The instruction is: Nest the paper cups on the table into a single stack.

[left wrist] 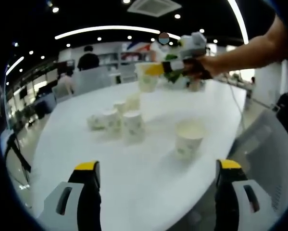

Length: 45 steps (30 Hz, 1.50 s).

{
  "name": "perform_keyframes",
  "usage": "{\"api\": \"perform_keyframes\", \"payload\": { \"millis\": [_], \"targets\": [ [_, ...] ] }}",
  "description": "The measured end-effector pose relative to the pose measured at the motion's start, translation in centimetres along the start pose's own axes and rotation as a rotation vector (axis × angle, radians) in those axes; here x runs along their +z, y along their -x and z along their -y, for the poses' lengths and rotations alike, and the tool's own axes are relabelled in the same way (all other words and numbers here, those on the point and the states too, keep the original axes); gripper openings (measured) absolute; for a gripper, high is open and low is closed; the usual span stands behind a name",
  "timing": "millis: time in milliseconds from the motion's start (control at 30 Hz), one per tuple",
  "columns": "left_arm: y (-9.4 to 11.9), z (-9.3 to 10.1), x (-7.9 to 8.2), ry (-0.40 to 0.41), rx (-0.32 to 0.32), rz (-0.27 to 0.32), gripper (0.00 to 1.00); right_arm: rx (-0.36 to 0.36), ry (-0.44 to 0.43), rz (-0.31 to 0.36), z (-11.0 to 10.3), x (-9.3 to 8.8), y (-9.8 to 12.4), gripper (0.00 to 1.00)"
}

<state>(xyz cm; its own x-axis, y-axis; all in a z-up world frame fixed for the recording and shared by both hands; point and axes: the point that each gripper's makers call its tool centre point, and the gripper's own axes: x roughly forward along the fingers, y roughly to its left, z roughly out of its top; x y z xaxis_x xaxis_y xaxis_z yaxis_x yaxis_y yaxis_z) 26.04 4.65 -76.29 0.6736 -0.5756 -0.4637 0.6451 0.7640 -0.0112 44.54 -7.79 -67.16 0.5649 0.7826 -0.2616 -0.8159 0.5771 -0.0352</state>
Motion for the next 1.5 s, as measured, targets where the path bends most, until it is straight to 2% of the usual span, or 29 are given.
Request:
{"api": "perform_keyframes", "payload": {
  "millis": [1200,1500],
  "targets": [
    [0.0,0.2,0.1,-0.01,-0.013,0.003,0.98,0.018,-0.023,0.028,-2.9,0.1,2.4,0.38],
    [0.0,0.0,0.2,-0.014,-0.005,0.005,0.98,0.017,-0.032,0.016,-3.2,-0.1,3.0,0.38]
  ]
}}
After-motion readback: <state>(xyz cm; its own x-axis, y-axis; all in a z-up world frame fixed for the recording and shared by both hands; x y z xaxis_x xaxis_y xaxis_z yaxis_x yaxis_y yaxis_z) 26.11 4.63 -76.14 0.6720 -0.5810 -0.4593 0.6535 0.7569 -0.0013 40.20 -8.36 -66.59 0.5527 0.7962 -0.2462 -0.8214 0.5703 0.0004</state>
